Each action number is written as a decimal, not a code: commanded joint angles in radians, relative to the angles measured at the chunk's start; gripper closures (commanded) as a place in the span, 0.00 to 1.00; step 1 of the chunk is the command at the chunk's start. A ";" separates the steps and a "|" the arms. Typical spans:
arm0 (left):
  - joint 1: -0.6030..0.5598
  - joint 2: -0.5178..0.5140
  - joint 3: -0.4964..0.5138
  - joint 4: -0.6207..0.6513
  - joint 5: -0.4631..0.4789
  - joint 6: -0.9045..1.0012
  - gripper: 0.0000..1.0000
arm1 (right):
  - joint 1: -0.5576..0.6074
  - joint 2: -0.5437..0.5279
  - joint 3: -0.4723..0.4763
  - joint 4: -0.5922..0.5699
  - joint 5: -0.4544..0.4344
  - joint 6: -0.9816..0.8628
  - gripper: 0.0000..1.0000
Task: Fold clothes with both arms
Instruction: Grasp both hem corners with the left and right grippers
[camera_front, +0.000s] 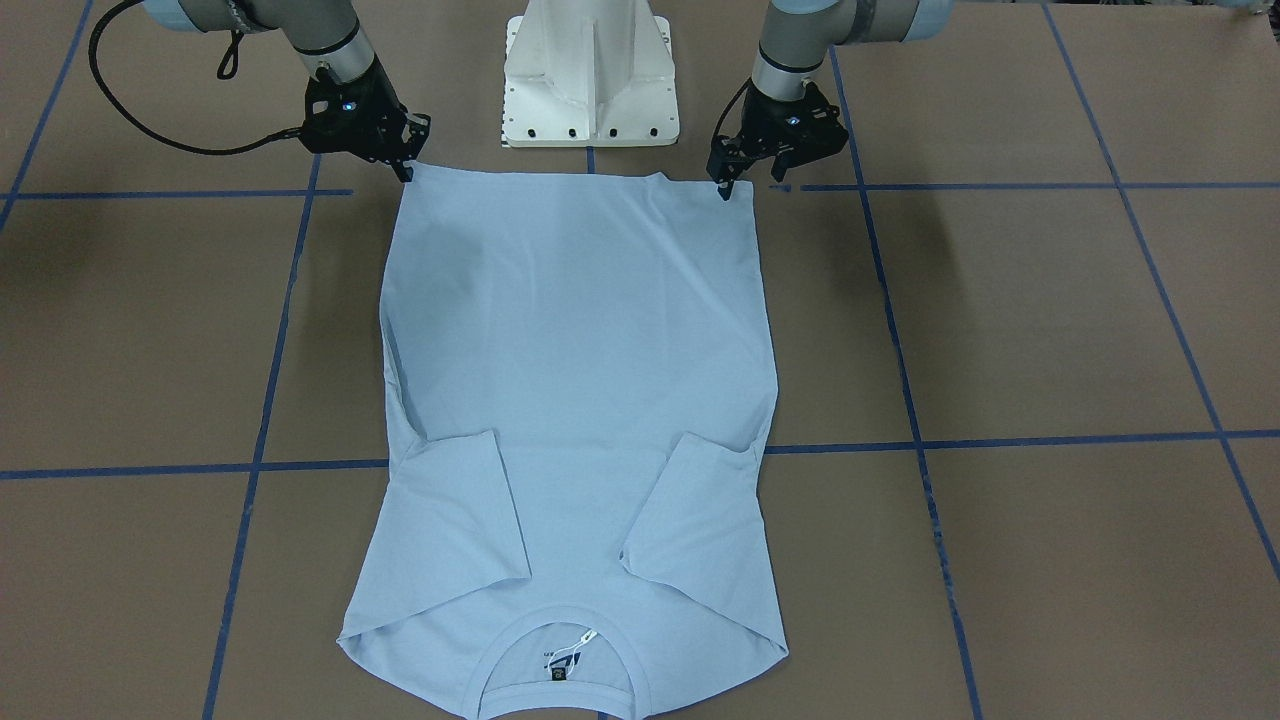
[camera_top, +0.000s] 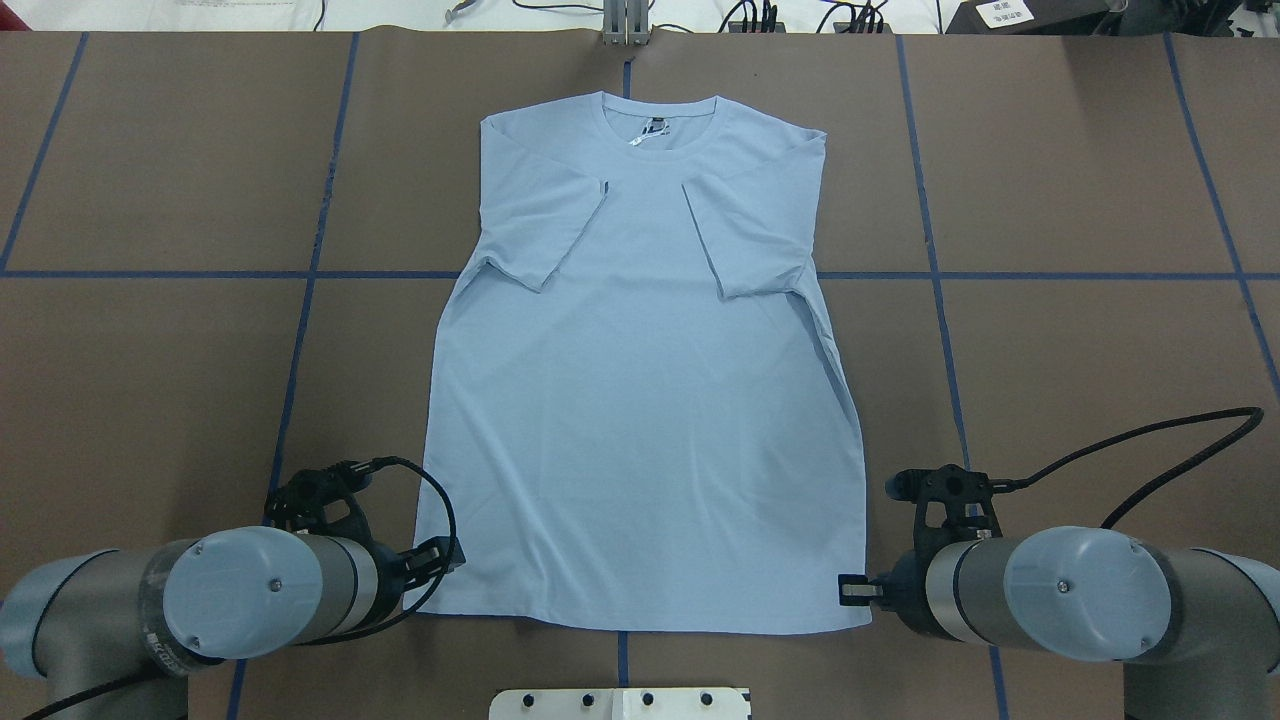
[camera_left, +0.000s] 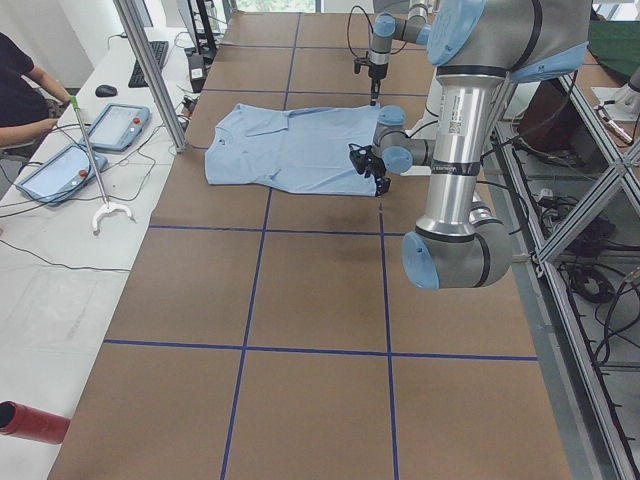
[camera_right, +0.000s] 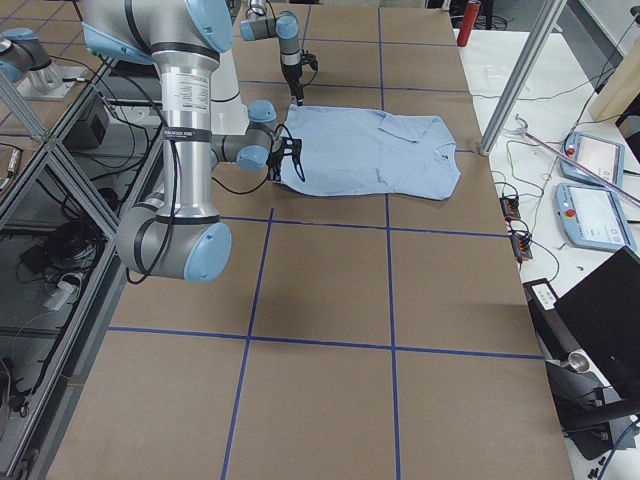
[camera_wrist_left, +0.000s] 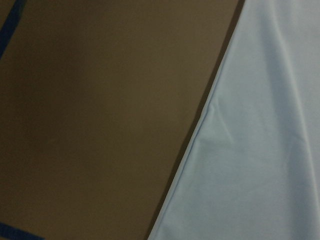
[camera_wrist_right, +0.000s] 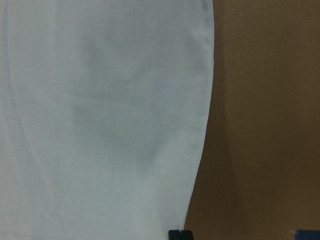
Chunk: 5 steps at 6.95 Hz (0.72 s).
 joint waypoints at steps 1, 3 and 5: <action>0.026 -0.003 0.021 0.032 0.019 -0.011 0.11 | 0.004 0.000 -0.001 0.000 0.003 0.000 1.00; 0.026 -0.010 0.023 0.032 0.019 -0.008 0.18 | 0.007 0.000 -0.001 0.000 0.005 0.000 1.00; 0.028 -0.029 0.037 0.032 0.019 -0.008 0.27 | 0.015 0.000 0.001 0.000 0.008 -0.002 1.00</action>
